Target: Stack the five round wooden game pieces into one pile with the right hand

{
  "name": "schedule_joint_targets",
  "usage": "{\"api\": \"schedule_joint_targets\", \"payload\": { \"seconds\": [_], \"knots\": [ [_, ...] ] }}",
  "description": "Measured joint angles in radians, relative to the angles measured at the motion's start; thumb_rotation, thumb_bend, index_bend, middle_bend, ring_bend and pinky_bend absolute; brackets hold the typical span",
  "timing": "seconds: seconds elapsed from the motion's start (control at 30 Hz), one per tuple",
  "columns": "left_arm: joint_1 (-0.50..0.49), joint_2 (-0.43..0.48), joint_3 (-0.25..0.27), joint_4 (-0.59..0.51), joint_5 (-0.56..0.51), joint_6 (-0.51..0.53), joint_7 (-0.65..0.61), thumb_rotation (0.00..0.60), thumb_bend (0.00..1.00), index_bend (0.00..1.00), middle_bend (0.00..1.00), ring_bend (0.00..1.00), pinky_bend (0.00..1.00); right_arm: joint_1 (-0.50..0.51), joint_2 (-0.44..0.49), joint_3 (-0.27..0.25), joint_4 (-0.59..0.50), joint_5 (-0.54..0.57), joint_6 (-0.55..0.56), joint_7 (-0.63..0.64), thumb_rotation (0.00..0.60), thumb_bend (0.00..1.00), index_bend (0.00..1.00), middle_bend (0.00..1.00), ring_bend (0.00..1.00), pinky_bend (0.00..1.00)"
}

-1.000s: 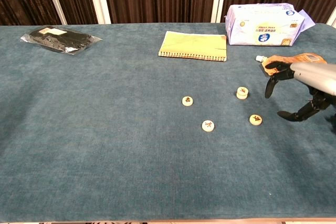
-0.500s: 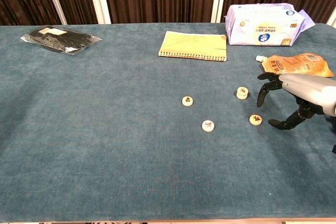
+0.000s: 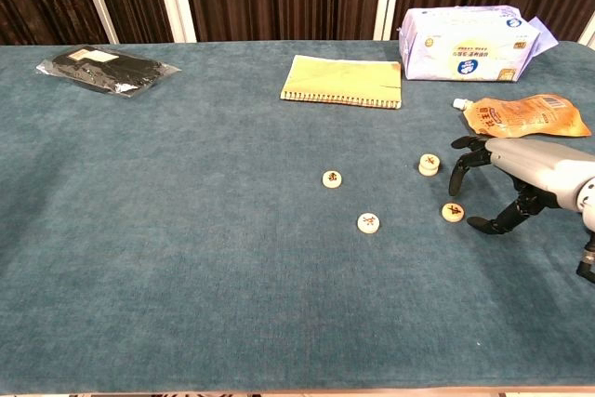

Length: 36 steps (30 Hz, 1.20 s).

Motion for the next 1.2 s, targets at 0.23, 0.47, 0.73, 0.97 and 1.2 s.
{"api": "schedule_joint_targets", "payload": {
  "seconds": [0.23,0.47,0.73,0.97,1.2],
  "knots": [
    [0.0,0.001,0.0,-0.003,-0.003,-0.001,0.003,0.6,0.48,0.14,0.0,0.0,0.0,-0.001,-0.011,0.002,0.007,-0.007,-0.008,0.0,0.6,0.42,0.4,0.0,0.0,0.0],
    [0.0,0.0,-0.001,-0.003,-0.005,-0.001,0.002,0.6,0.48,0.14,0.0,0.0,0.0,0.001,-0.026,0.008,0.019,-0.005,-0.019,-0.005,0.6,0.42,0.41,0.0,0.0,0.0],
    [0.0,0.001,-0.002,-0.003,-0.005,-0.001,0.002,0.6,0.49,0.14,0.0,0.0,0.0,-0.001,-0.034,0.015,0.031,0.005,-0.026,-0.008,0.6,0.42,0.46,0.0,0.0,0.0],
    [0.0,0.001,-0.001,-0.003,-0.004,-0.001,0.004,0.6,0.48,0.14,0.0,0.0,0.0,-0.001,-0.034,0.021,0.034,0.012,-0.032,-0.012,0.6,0.42,0.47,0.0,0.0,0.0],
    [0.0,0.001,-0.001,-0.004,-0.005,-0.002,0.004,0.6,0.49,0.14,0.0,0.0,0.0,0.0,-0.033,0.023,0.034,0.018,-0.043,-0.016,0.6,0.42,0.48,0.0,0.0,0.0]
  ]
}}
